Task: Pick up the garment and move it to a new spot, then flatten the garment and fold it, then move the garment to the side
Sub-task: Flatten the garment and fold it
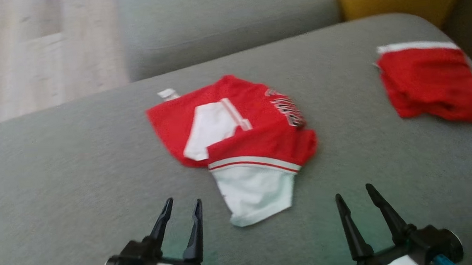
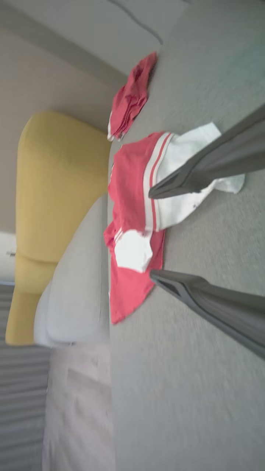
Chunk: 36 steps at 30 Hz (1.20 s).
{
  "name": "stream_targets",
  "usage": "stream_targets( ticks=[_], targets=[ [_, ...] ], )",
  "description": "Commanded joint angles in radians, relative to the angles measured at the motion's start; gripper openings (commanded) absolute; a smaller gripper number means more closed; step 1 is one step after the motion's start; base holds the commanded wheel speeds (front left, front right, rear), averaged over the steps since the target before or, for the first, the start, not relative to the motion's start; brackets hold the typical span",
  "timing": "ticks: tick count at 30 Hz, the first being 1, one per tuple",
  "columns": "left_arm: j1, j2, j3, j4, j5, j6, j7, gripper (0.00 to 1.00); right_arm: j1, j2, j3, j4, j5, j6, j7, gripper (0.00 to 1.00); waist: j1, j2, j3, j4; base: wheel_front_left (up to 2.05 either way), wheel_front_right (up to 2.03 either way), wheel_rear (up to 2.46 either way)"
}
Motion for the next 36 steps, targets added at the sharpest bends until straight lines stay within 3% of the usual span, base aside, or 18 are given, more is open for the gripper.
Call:
stream_targets(
  ticks=[1,9,18,19,20,24,27,31,36],
  targets=[
    [-0.052,-0.003,0.025,-0.014,-0.005,-0.002,-0.010,1.00,-0.049,-0.006,0.026,-0.037,-0.007,-0.001,-0.004,1.00,-0.0001,0.0000,0.035,-0.095,0.00,0.00,0.00],
    [-0.184,-0.003,0.087,0.169,-0.009,0.011,-0.010,1.00,-0.076,-0.006,0.052,-0.066,-0.005,-0.001,-0.004,1.00,-0.0001,0.0000,0.121,-0.271,0.00,0.00,0.00],
    [-0.279,0.038,0.160,0.273,-0.023,-0.031,-0.010,1.00,-0.088,-0.006,0.065,-0.079,0.010,-0.001,-0.004,1.00,-0.0001,0.0000,0.179,-0.348,0.00,0.00,0.00],
    [-0.287,0.042,0.158,0.270,-0.016,-0.034,-0.010,0.44,-0.089,-0.006,0.067,-0.079,0.011,-0.001,-0.004,1.00,-0.0001,0.0000,0.180,-0.350,0.00,0.00,0.00],
    [-0.294,0.045,0.152,0.260,-0.008,-0.038,-0.010,0.00,-0.089,-0.006,0.068,-0.079,0.013,-0.001,-0.004,1.00,-0.0001,0.0000,0.180,-0.353,0.00,0.00,0.00],
    [-0.318,0.039,0.087,0.203,0.003,-0.048,-0.010,0.00,-0.086,-0.006,0.077,-0.072,0.017,-0.001,-0.004,1.00,-0.0001,0.0000,0.163,-0.361,0.00,0.00,0.00],
    [-0.376,0.029,-0.060,0.135,-0.043,-0.049,-0.010,0.00,-0.083,-0.006,0.083,-0.067,0.018,-0.001,-0.004,1.00,-0.0001,0.0000,0.136,-0.365,0.00,0.00,0.00],
    [-0.546,0.041,-0.236,0.052,-0.146,-0.049,-0.009,0.00,-0.081,-0.006,0.092,-0.064,0.015,-0.001,-0.004,1.00,-0.0001,0.0000,0.095,-0.363,0.00,0.00,0.00],
    [-0.785,0.080,-0.300,0.001,-0.242,-0.049,-0.002,0.00,-0.076,-0.006,0.100,-0.062,0.014,-0.001,-0.004,1.00,-0.0001,0.0000,0.058,-0.356,0.00,0.00,0.00]
  ],
)
